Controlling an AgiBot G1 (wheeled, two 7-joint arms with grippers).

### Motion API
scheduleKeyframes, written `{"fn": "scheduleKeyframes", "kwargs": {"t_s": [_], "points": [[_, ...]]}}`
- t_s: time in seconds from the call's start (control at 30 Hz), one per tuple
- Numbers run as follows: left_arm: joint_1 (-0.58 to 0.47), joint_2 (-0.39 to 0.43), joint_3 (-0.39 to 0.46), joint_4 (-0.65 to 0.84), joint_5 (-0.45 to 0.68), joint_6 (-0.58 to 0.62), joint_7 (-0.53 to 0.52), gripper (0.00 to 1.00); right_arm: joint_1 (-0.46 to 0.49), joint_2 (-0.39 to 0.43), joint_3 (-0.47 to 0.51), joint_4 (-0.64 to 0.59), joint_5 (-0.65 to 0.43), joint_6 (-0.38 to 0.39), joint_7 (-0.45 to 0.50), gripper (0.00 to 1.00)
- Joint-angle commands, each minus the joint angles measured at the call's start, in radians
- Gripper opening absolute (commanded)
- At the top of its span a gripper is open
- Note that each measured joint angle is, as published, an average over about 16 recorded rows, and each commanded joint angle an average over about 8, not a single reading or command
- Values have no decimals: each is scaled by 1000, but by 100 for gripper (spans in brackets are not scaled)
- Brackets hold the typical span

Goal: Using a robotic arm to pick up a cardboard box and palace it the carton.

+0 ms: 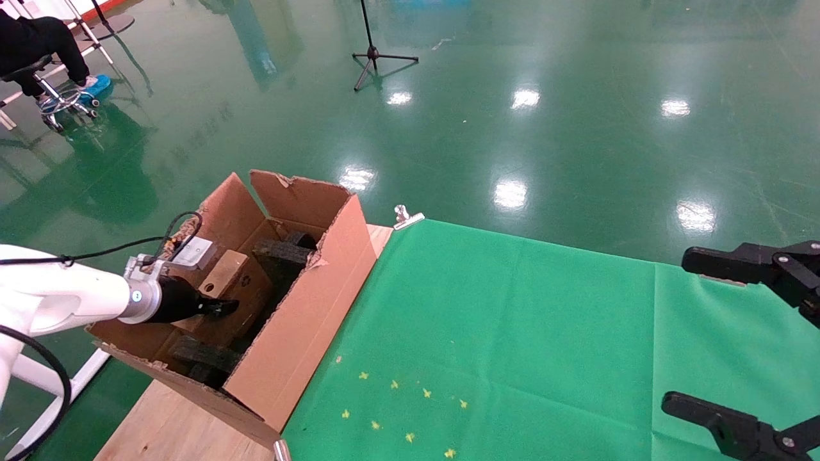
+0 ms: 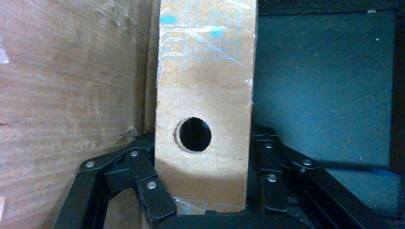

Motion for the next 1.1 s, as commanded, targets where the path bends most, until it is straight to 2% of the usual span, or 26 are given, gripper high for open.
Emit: {"fn": "scheduleKeyframes", "kwargs": {"t_s": [0.03,0.3,0.5,0.67,0.9,1.1], "points": [[0,1,1,1,3,-2,0,100,0,0,0,0,0,0,0,100],[-78,-89,-47,-105,-69,110,44,100,0,0,0,0,0,0,0,100],[-111,-208,-107,-267,-162,248,60,100,0,0,0,0,0,0,0,100],[-112,-279,-130,-391,-203,312,49,100,0,0,0,0,0,0,0,100],[-104,-293,-137,-431,-213,331,48,100,0,0,0,0,1,1,0,100],[-63,-288,-175,-495,-255,362,63,100,0,0,0,0,1,1,0,100]]}}
